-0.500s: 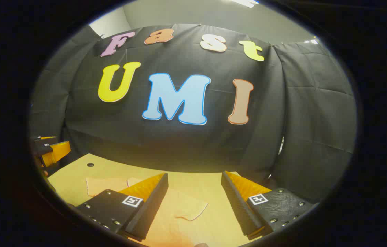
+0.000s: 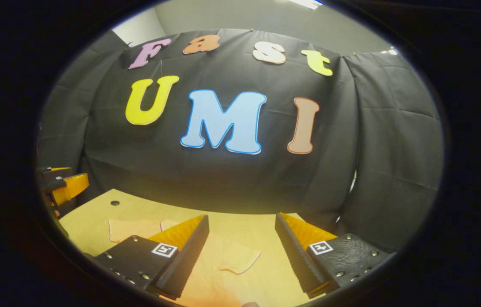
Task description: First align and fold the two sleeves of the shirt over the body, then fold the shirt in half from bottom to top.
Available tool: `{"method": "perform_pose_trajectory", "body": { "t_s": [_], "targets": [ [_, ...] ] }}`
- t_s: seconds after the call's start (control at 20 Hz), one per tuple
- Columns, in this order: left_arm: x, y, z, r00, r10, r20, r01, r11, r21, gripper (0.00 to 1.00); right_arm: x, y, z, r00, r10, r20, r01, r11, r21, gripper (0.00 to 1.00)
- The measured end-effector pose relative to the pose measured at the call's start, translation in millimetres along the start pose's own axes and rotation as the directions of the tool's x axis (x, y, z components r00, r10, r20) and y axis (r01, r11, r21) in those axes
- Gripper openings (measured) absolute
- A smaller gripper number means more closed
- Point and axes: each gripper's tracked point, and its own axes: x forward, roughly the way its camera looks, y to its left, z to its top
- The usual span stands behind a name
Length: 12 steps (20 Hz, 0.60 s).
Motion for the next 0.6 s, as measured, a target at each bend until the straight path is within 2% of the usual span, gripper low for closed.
{"method": "perform_pose_trajectory", "body": {
  "t_s": [0.6],
  "targets": [
    [-6.9,-11.5,-7.0,1.0,0.011,-0.022,-0.011,1.0,0.007,0.94,7.1,-2.0,-7.3,1.0,0.026,-0.013,-0.026,0.999,0.023,0.96]
  ]
}}
